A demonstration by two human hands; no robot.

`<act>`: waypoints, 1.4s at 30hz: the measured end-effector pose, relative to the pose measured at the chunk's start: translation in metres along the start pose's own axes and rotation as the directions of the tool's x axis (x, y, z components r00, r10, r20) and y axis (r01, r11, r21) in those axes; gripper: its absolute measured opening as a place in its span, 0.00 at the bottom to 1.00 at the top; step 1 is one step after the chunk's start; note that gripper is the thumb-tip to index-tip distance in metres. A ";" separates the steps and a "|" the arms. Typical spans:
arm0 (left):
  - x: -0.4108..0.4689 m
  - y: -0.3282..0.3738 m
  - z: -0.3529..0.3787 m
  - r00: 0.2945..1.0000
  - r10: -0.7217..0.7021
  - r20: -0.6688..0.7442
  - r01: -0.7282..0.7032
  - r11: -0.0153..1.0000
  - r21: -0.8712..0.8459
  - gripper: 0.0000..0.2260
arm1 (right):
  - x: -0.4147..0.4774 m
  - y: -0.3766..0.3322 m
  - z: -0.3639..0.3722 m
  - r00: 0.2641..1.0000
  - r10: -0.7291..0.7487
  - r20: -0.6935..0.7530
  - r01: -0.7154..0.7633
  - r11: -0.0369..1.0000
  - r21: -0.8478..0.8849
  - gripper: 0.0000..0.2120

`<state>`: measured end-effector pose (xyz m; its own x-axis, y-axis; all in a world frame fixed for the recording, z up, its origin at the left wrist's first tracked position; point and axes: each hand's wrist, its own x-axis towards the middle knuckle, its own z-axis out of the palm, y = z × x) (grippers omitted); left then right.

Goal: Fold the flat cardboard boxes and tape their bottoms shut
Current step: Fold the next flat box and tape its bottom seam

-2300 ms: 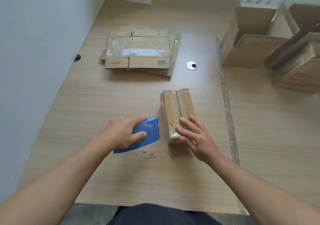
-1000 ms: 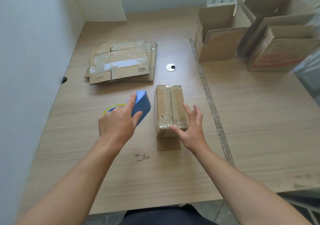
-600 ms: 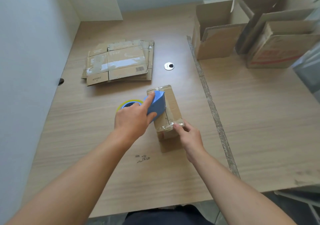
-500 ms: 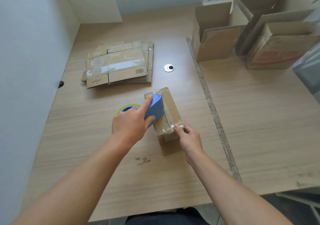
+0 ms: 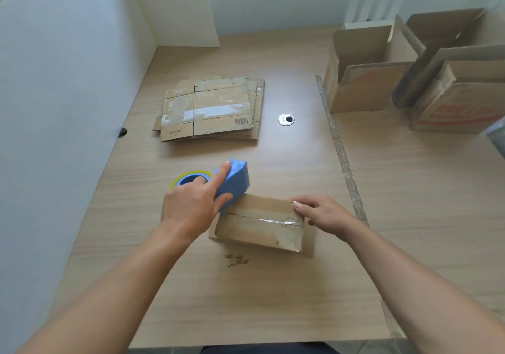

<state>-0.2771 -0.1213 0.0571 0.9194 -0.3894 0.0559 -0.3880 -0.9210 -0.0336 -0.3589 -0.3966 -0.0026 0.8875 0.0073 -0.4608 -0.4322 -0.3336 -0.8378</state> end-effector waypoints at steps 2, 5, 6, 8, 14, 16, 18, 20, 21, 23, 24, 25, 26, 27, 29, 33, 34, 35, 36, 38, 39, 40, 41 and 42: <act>0.002 -0.003 0.002 0.992 0.026 0.121 -0.030 0.999 0.030 0.26 | 0.007 -0.006 -0.005 0.996 -0.011 0.083 0.019 0.995 -0.095 0.11; -0.005 -0.006 0.004 0.968 0.024 0.250 -0.014 0.999 -0.041 0.26 | 0.024 -0.013 -0.001 0.999 -0.030 0.026 0.035 0.982 -0.184 0.10; -0.010 -0.006 0.006 0.969 0.021 0.245 -0.010 0.999 -0.046 0.27 | 0.029 -0.016 0.003 0.999 -0.042 -0.021 0.036 0.973 -0.229 0.10; -0.019 -0.006 0.012 0.972 -0.003 0.233 0.016 0.999 -0.051 0.27 | 0.033 -0.021 0.012 0.990 -0.104 -0.095 0.065 0.935 -0.349 0.11; -0.029 -0.015 0.026 0.967 -0.061 0.248 0.084 0.993 -0.084 0.27 | -0.014 -0.024 0.036 0.873 -0.362 -0.327 0.107 0.795 -0.597 0.21; -0.029 -0.015 0.029 0.969 -0.063 0.237 0.083 0.994 -0.075 0.27 | -0.039 -0.024 0.055 0.849 -0.446 -0.285 0.118 0.683 -0.721 0.24; -0.026 -0.015 0.029 0.971 -0.078 0.228 0.098 0.992 -0.078 0.27 | -0.051 -0.026 0.076 0.909 -0.374 -0.185 0.099 0.625 -0.775 0.31; -0.022 -0.016 0.027 0.971 -0.095 0.219 0.116 0.990 -0.084 0.27 | -0.049 -0.025 0.090 0.962 -0.248 -0.111 0.058 0.584 -0.810 0.39; -0.019 -0.016 0.026 0.971 -0.104 0.213 0.125 0.988 -0.089 0.27 | -0.044 -0.026 0.093 0.971 -0.223 -0.085 0.057 0.562 -0.825 0.43; -0.015 -0.020 0.022 0.971 -0.123 0.204 0.145 0.984 -0.100 0.27 | -0.033 -0.029 0.093 0.981 -0.194 -0.022 0.088 0.537 -0.839 0.45; -0.014 -0.022 0.020 0.971 -0.133 0.199 0.156 0.982 -0.104 0.27 | -0.028 -0.032 0.091 0.984 -0.176 0.018 0.110 0.526 -0.844 0.45; -0.012 -0.024 0.018 0.971 -0.141 0.192 0.163 0.981 -0.106 0.27 | -0.024 -0.034 0.086 0.987 -0.151 0.056 0.127 0.508 -0.852 0.44; -0.012 -0.026 0.017 0.972 -0.147 0.185 0.169 0.980 -0.107 0.27 | -0.020 -0.036 0.080 0.989 -0.121 0.088 0.136 0.489 -0.862 0.43; -0.012 -0.028 0.016 0.972 -0.154 0.177 0.174 0.979 -0.107 0.27 | -0.017 -0.039 0.073 0.989 -0.091 0.114 0.144 0.476 -0.868 0.43; -0.013 -0.032 0.016 0.972 -0.170 0.162 0.188 0.976 -0.107 0.27 | -0.014 -0.042 0.062 0.984 -0.078 0.158 0.176 0.474 -0.863 0.43; -0.015 -0.034 0.017 0.972 -0.175 0.158 0.197 0.972 -0.131 0.28 | -0.017 -0.040 0.068 0.968 -0.128 0.214 0.249 0.474 -0.844 0.50; -0.016 -0.033 0.018 0.972 -0.169 0.163 0.193 0.970 -0.145 0.28 | -0.017 -0.038 0.073 0.967 -0.128 0.219 0.254 0.479 -0.840 0.52; -0.016 -0.033 0.018 0.973 -0.162 0.166 0.189 0.969 -0.160 0.28 | -0.017 -0.036 0.077 0.966 -0.130 0.221 0.257 0.482 -0.838 0.52; -0.017 -0.034 0.018 0.973 -0.159 0.166 0.188 0.967 -0.174 0.28 | -0.015 -0.035 0.079 0.965 -0.136 0.224 0.262 0.484 -0.835 0.50; -0.018 -0.036 0.017 0.976 -0.151 0.159 0.182 0.961 -0.206 0.28 | -0.008 -0.034 0.077 0.959 -0.155 0.236 0.282 0.477 -0.833 0.45; -0.020 -0.038 0.017 0.978 -0.144 0.152 0.177 0.957 -0.231 0.28 | -0.004 -0.033 0.074 0.955 -0.174 0.241 0.295 0.458 -0.838 0.42; -0.021 -0.040 0.016 0.980 -0.138 0.143 0.172 0.949 -0.262 0.28 | -0.001 -0.032 0.070 0.948 -0.205 0.243 0.310 0.436 -0.845 0.38; -0.022 -0.042 0.015 0.982 -0.136 0.132 0.170 0.938 -0.302 0.28 | 0.002 -0.030 0.066 0.940 -0.240 0.240 0.324 0.422 -0.847 0.35; -0.023 -0.043 0.013 0.983 -0.135 0.122 0.169 0.924 -0.342 0.28 | 0.005 -0.028 0.062 0.934 -0.272 0.234 0.334 0.422 -0.842 0.33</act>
<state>-0.2802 -0.0726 0.0440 0.9643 -0.2575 -0.0624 -0.2251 -0.9204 0.3197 -0.3526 -0.3288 0.0008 0.9084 0.3181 -0.2712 0.2487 -0.9327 -0.2612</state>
